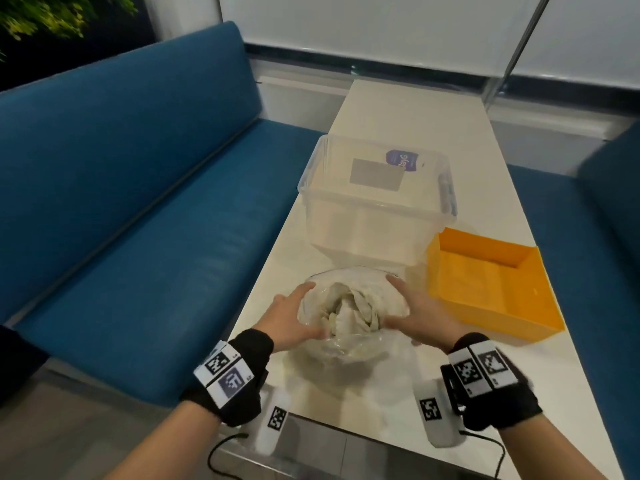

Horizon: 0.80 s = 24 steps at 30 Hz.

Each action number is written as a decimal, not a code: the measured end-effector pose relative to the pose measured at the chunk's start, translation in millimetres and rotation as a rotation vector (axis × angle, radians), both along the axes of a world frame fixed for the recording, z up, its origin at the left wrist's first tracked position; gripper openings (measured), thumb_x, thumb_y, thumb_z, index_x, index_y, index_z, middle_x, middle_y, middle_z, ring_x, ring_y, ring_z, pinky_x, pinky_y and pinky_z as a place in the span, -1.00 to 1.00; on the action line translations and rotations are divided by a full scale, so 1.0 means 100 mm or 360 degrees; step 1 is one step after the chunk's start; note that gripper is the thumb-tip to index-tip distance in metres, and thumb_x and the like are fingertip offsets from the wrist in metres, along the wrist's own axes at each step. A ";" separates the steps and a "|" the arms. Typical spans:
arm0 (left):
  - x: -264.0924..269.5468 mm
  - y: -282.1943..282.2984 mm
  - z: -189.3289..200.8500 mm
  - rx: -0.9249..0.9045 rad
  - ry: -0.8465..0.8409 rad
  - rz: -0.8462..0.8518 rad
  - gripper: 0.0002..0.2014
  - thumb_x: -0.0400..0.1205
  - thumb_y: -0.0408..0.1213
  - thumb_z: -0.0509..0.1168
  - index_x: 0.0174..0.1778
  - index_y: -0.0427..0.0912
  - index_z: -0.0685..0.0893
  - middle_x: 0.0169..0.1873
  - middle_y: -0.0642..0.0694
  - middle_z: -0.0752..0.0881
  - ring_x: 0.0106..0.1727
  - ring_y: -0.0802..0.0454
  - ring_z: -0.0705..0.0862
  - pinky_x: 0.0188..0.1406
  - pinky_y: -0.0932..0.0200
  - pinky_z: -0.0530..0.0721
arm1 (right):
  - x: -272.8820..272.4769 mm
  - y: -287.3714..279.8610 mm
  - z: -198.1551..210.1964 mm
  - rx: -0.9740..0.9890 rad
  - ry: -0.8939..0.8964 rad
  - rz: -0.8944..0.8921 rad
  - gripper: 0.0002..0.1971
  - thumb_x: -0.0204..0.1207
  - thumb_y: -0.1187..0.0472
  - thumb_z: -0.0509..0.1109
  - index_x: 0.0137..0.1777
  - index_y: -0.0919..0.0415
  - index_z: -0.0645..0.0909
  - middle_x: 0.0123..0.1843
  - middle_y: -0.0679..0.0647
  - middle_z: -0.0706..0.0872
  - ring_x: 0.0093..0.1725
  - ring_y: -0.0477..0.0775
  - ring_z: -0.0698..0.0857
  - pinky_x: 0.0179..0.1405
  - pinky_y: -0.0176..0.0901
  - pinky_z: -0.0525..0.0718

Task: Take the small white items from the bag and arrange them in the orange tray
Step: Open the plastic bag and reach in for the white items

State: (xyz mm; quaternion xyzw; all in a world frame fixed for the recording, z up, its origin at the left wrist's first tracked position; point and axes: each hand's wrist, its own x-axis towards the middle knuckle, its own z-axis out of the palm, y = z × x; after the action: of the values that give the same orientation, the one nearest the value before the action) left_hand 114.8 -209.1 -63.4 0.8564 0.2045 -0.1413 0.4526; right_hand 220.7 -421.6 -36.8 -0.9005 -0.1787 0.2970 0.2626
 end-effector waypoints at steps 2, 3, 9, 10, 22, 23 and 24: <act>-0.02 -0.09 -0.04 -0.0087 -0.0022 0.0033 0.00 0.39 -0.21 0.59 0.66 0.17 0.13 0.45 -0.18 0.46 0.45 -0.13 0.44 0.42 -0.02 0.48 | -0.02 0.06 -0.13 0.0044 0.0282 -0.0006 -0.02 0.47 0.28 0.42 0.65 -0.20 -0.19 0.53 0.16 0.39 0.13 0.23 0.68 -0.13 0.00 0.80; -0.03 -0.13 -0.03 -0.0144 -0.0049 0.0066 0.05 0.37 -0.23 0.62 0.67 0.15 0.10 0.46 -0.20 0.47 0.46 -0.14 0.44 0.45 -0.04 0.48 | 0.00 0.09 -0.20 0.0059 0.0214 0.0030 0.01 0.46 0.33 0.41 0.65 -0.19 -0.24 0.59 0.15 0.32 0.16 0.26 0.67 -0.12 -0.02 0.79; -0.02 0.03 0.28 0.0166 0.0112 -0.0353 -0.18 0.49 0.04 0.50 0.64 0.11 0.26 0.51 -0.16 0.43 0.45 -0.11 0.49 0.37 0.12 0.46 | 0.10 0.17 -0.06 -0.0022 -0.0221 0.0163 -0.30 0.49 0.38 0.35 0.61 -0.01 0.25 0.59 0.14 0.37 0.32 0.05 0.53 0.36 -0.11 0.45; -0.01 0.08 0.38 0.0316 0.0031 -0.0394 -0.30 0.51 0.06 0.46 0.57 0.11 0.39 0.47 -0.13 0.44 0.41 -0.09 0.51 0.33 0.13 0.46 | 0.10 0.14 0.00 0.0014 -0.0306 0.0134 -0.39 0.49 0.37 0.35 0.54 0.01 0.38 0.53 0.15 0.46 0.15 -0.04 0.56 0.35 -0.10 0.46; 0.56 -0.34 0.19 0.1266 -0.0236 -0.1237 -0.38 0.56 -0.28 0.33 0.53 0.18 0.36 0.41 -0.05 0.38 0.42 -0.10 0.37 0.33 -0.12 0.38 | -0.23 -0.23 0.26 0.0373 -0.0536 -0.0090 -0.68 0.55 0.33 0.29 0.17 -0.04 0.69 0.24 0.01 0.58 0.06 -0.04 0.65 -0.17 -0.59 0.51; 0.57 -0.35 0.15 0.1302 -0.0222 -0.1245 -0.40 0.56 -0.26 0.32 0.52 0.20 0.37 0.41 -0.05 0.38 0.43 -0.10 0.35 0.34 -0.14 0.36 | -0.26 -0.27 0.26 0.0378 -0.0524 -0.0087 -0.69 0.56 0.33 0.28 0.17 -0.04 0.69 0.23 -0.01 0.58 0.04 -0.06 0.64 -0.18 -0.62 0.51; 0.58 -0.35 0.14 0.1290 -0.0226 -0.1220 -0.44 0.57 -0.27 0.30 0.50 0.20 0.42 0.40 -0.04 0.40 0.43 -0.10 0.35 0.35 -0.15 0.36 | -0.28 -0.30 0.25 0.0385 -0.0506 -0.0089 -0.69 0.57 0.33 0.28 0.16 -0.03 0.70 0.21 -0.03 0.58 0.04 -0.07 0.63 -0.17 -0.61 0.52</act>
State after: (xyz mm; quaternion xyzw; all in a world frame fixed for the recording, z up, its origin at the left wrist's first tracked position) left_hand 172.5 -244.4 -49.4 0.9823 -0.1142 -0.1477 0.0163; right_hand 192.7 -451.7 -11.5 -0.9025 -0.2272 0.1201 0.3455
